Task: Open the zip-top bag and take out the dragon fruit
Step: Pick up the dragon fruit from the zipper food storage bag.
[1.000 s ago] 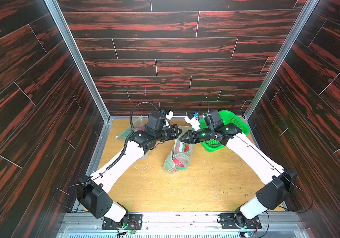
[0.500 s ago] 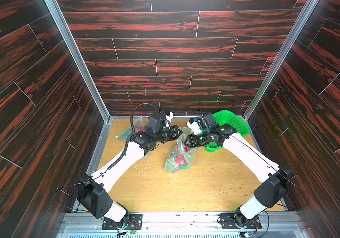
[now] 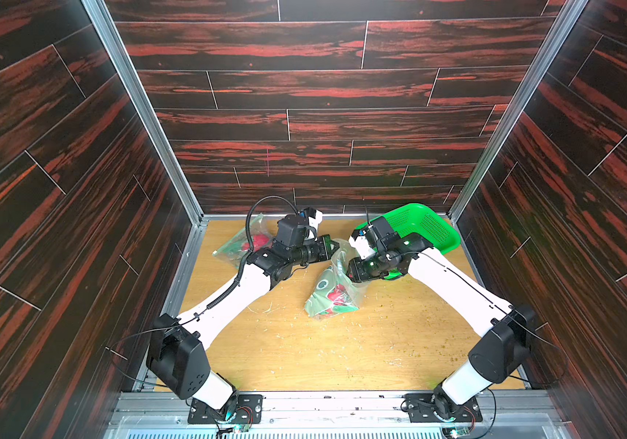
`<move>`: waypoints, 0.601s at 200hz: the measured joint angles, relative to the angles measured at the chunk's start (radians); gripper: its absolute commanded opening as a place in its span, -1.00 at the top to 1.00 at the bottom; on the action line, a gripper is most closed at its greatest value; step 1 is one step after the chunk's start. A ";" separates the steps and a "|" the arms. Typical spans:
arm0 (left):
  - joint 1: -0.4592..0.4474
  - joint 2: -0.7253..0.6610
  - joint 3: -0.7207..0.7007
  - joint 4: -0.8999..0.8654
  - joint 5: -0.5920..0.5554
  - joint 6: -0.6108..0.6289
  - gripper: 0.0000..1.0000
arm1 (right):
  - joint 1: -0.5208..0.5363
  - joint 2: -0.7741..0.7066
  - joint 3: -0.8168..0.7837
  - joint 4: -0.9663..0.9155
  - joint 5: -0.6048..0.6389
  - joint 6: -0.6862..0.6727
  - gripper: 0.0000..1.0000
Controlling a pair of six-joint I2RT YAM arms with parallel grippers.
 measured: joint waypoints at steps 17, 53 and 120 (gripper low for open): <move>-0.006 0.011 -0.001 0.008 0.004 -0.003 1.00 | 0.003 0.000 -0.016 0.000 0.007 0.009 -0.03; -0.017 0.031 -0.001 0.030 0.009 -0.011 1.00 | 0.003 0.000 -0.031 0.001 0.037 0.030 -0.03; -0.027 0.050 -0.001 0.057 0.015 -0.021 1.00 | 0.001 0.000 -0.058 0.003 0.072 0.062 0.07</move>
